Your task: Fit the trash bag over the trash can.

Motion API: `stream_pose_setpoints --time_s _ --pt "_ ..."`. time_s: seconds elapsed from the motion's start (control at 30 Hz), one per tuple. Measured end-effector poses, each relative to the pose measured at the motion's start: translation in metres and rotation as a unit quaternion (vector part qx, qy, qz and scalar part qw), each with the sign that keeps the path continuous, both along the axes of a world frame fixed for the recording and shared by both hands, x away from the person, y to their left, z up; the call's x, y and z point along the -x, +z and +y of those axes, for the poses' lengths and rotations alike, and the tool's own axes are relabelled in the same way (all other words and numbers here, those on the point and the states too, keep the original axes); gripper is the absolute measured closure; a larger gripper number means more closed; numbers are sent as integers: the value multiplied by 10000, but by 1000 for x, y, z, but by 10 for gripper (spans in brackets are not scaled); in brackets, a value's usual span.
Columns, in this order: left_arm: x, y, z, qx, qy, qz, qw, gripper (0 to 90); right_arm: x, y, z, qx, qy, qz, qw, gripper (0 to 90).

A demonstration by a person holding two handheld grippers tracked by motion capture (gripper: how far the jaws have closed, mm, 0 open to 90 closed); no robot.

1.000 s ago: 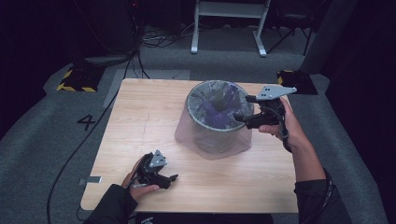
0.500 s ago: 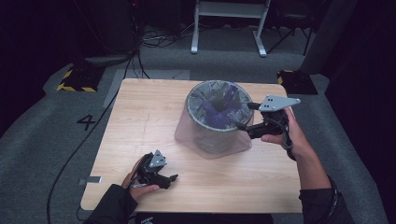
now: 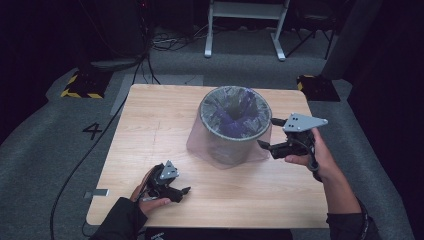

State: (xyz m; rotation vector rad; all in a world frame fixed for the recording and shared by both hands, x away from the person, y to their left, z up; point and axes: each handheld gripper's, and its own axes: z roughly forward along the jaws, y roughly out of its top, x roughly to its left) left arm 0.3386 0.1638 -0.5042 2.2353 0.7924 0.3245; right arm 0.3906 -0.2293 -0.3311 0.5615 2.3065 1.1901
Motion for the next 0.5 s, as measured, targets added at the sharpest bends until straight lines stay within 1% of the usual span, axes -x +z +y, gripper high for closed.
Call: stream_pose_setpoints --time_s 0.07,0.2,0.37,0.5 --pt "0 0 0 0 0 1 10000 148 2 -3 0 86 -13 -28 10000 172" --pt "0 0 0 1 0 -2 10000 148 6 -10 0 181 42 12 9998 172" --pt "0 0 0 -1 1 0 10000 148 8 -19 -3 235 38 91 9997 172" --pt "0 0 0 0 1 0 10000 148 10 -27 -4 328 60 154 9993 171"
